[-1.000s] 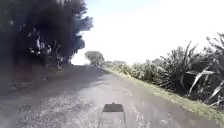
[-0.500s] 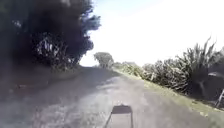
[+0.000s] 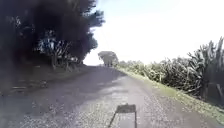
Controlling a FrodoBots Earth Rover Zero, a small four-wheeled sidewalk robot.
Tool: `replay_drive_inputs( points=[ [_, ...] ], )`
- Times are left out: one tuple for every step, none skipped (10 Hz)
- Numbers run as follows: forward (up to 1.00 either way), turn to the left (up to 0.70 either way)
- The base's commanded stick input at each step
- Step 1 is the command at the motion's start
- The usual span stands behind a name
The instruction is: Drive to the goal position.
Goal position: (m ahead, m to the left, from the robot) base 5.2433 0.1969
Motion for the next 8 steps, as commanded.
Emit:
replay_drive_inputs(
  points=[
    [1.00, 0.27],
    [1.00, 0.27],
    [1.00, 0.27],
    [1.00, 0.27],
    [1.00, 0.27],
    [1.00, 0.27],
    [1.00, 0.27],
    [1.00, 0.27]
  ],
)
